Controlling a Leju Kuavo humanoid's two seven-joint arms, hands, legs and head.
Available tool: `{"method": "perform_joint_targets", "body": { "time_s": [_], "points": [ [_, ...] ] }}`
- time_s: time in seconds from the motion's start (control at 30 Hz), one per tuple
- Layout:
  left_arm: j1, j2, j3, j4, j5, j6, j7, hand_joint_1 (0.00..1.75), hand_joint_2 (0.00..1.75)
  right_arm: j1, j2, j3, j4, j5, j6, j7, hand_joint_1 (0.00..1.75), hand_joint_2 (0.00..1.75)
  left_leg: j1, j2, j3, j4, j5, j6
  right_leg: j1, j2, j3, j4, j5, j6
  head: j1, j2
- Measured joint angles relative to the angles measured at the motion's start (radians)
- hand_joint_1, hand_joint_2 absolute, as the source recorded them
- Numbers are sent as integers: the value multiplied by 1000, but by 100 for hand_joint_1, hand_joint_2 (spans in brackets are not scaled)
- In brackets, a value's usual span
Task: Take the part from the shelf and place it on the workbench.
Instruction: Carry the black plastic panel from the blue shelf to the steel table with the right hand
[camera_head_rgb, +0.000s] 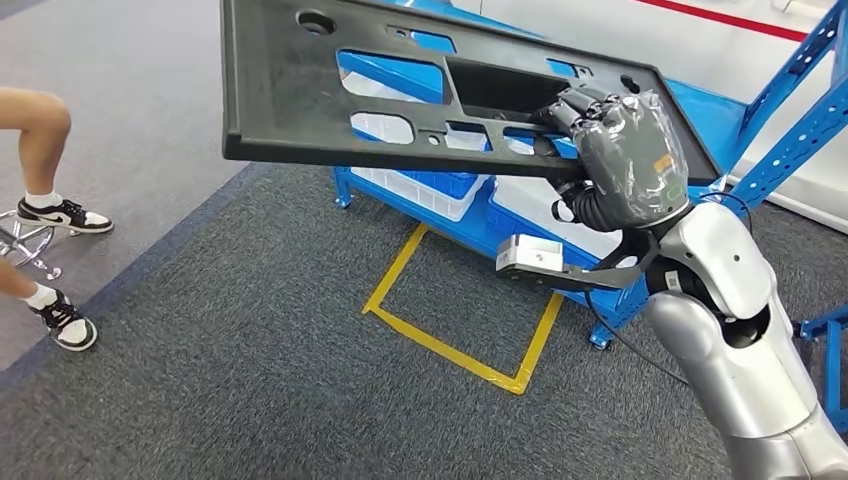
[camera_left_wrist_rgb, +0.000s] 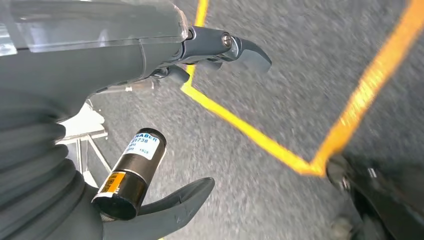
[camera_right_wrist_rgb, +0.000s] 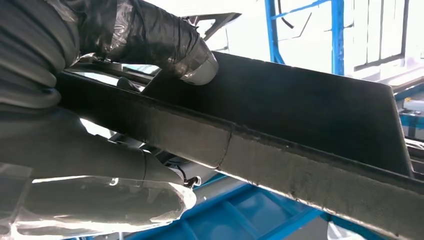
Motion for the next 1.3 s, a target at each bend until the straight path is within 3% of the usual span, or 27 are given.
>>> {"method": "perform_joint_targets", "body": {
  "time_s": [0.07, 0.1, 0.13, 0.2, 0.27, 0.3, 0.37, 0.4, 0.43, 0.53, 0.57, 0.63, 0.67, 0.73, 0.77, 0.8, 0.87, 0.9, 0.93, 1.0, 1.03, 1.07, 1.1, 1.13, 1.2, 1.23, 1.3],
  "points": [
    [0, 0, 0, -1, 0, -2, 0, 0, 175, 2, 0, 0, 2, 0, 0, 0, 175, 175, -6, -11, -25, 6, 16, 2, 2, 6, -13, 106, -43, -3, 0, 0],
    [0, 0, 0, -2, 0, -3, 0, 0, 175, 3, 0, 0, 2, 0, 0, 0, 175, 175, -8, -17, -37, 10, 24, 3, 2, 7, 3, 111, -32, -6, 0, 0],
    [-1, 0, 0, -2, 0, -3, 0, 0, 175, 4, 0, 0, 3, 0, 0, 0, 175, 175, -10, -23, -49, 13, 32, 2, 3, 9, 36, 79, -6, -11, 0, 0],
    [-3, -2, 0, -2, 0, -4, 0, 0, 175, 1, 0, 0, 4, 0, 0, 0, 175, 175, -13, -37, -71, 18, 49, -2, 8, 29, 134, -62, 37, -25, 0, 0],
    [-4, -4, 0, -2, 0, -5, 0, 0, 175, -2, 0, 0, 5, 0, 0, 0, 175, 175, -12, -51, -85, 16, 70, -9, 12, 52, 202, -179, 41, -31, -1, 0],
    [-3, -6, 0, -3, 0, -5, 0, 0, 175, -4, 0, 0, 5, 0, 0, 0, 175, 175, -10, -57, -89, 10, 83, -15, 14, 55, 211, -204, 38, -32, 0, 0],
    [0, -5, 1, -4, 0, -5, 0, 0, 175, -7, 0, 0, 6, 0, 0, 0, 175, 175, -7, -71, -96, -2, 105, -27, 13, 38, 203, -218, 59, -35, 0, 0],
    [1, -5, 2, -5, 0, -5, 0, 0, 175, -9, 1, 0, 6, 0, 0, 0, 175, 175, -8, -67, -104, 1, 96, -33, 10, 26, 196, -225, 72, -40, -1, 0],
    [2, -5, 3, -6, 0, -6, 0, 0, 175, -10, 2, 1, 6, 0, 0, 0, 175, 175, -10, -56, -115, 22, 64, -39, 6, 12, 186, -231, 85, -46, -2, 0],
    [1, -4, 4, -7, -1, -6, 0, 0, 175, -11, 2, 2, 7, 0, 0, 0, 175, 175, 0, -15, -155, 194, -86, -56, 5, -23, 139, -227, 122, -55, -6, 0],
    [1, -4, 4, -7, -1, -6, 0, 0, 175, -11, 2, 2, 7, 0, 0, 0, 175, 175, 5, -11, -160, 253, -104, -62, 6, -35, 122, -222, 132, -54, -6, 0],
    [-1, -5, 4, -7, -1, -6, 0, 0, 175, -11, 2, 2, 7, 0, 0, 0, 175, 175, 14, -4, -135, 296, -68, -72, 6, -58, 84, -209, 150, -49, -6, 0],
    [-2, -5, 4, -7, -1, -6, 0, 0, 175, -11, 2, 2, 7, 0, 0, 0, 175, 175, 18, 4, -97, 269, -40, -76, 6, -69, 66, -200, 158, -46, -7, 0],
    [-6, -5, 4, -7, -1, -6, 0, 0, 175, -12, 2, 2, 6, 0, -1, 0, 175, 175, 18, 38, 16, 135, -45, -81, 6, -88, 39, -184, 172, -36, -6, 0],
    [-7, -5, 4, -7, 0, -6, -1, 0, 175, -13, 1, 1, 6, 0, -1, 0, 175, 175, 14, 53, 64, 67, -64, -76, 7, -97, 32, -180, 179, -30, -6, 0],
    [-7, -4, 3, -7, 0, -6, -1, 0, 175, -14, 1, 1, 5, 0, -1, 0, 175, 175, 7, 60, 89, 19, -84, -69, 7, -107, 29, -179, 188, -24, -6, 0],
    [-4, -4, 3, -7, 0, -6, -1, 0, 175, -13, 1, 1, 6, 0, -1, 0, 175, 175, -3, 47, 85, -9, -77, -47, 2, -127, 26, -186, 210, -10, -5, 0],
    [-2, -4, 4, -8, 0, -6, -1, 0, 175, -11, 1, 2, 7, 0, -1, 0, 175, 175, -5, 39, 76, -13, -63, -36, -2, -123, 23, -187, 209, -4, -5, 0],
    [0, -4, 4, -8, 0, -6, -1, 0, 175, -9, 1, 3, 8, 0, -1, 0, 175, 175, -5, 31, 64, -16, -48, -25, -6, -102, 14, -174, 184, 2, -5, 0],
    [1, -2, 4, -8, 0, -5, 0, 0, 175, -7, 1, 3, 10, 0, 0, 0, 175, 175, -5, 15, 31, -19, -15, -8, -8, -32, -12, -89, 78, 5, -4, 0],
    [0, -2, 4, -8, 0, -6, -1, 0, 175, -6, 0, 3, 11, 0, 0, 0, 175, 175, -8, 4, 9, -19, 0, -2, -5, -6, -26, -22, 22, 2, -3, 0],
    [-1, -1, 4, -8, 2, -7, -3, 0, 175, -5, 0, 4, 11, 0, 0, 0, 175, 175, -11, -7, -11, -18, 14, 1, -1, 5, -34, 42, -8, -2, -3, 0],
    [-1, 0, 5, -8, 4, -8, -4, 0, 175, -3, 1, 5, 11, 1, 0, 1, 175, 175, -15, -20, -30, -18, 28, 2, 3, 9, -34, 90, -8, -8, -4, 0],
    [0, 1, 6, -8, 7, -10, -6, 0, 175, -1, 4, 7, 11, 3, 0, 2, 175, 175, -19, -32, -48, -18, 41, 3, 9, 10, -23, 112, 17, -15, -4, 0],
    [0, 5, 7, -7, 15, -14, -7, 0, 175, 3, 14, 16, 11, 14, 0, 8, 175, 175, -22, -56, -77, -16, 67, 2, 20, 25, 48, 53, 82, -36, -4, 0],
    [-1, 6, 8, -6, 20, -16, -6, 0, 175, 4, 21, 22, 11, 22, 0, 12, 175, 175, -24, -67, -88, -14, 78, 1, 25, 44, 104, -20, 85, -48, -4, 0],
    [-1, 13, 8, -1, 30, -17, -5, 0, 175, 5, 37, 37, 11, 35, -2, 20, 175, 175, -25, -86, -103, -13, 100, -5, 30, 75, 205, -172, 49, -62, -4, 0]
  ]
}}
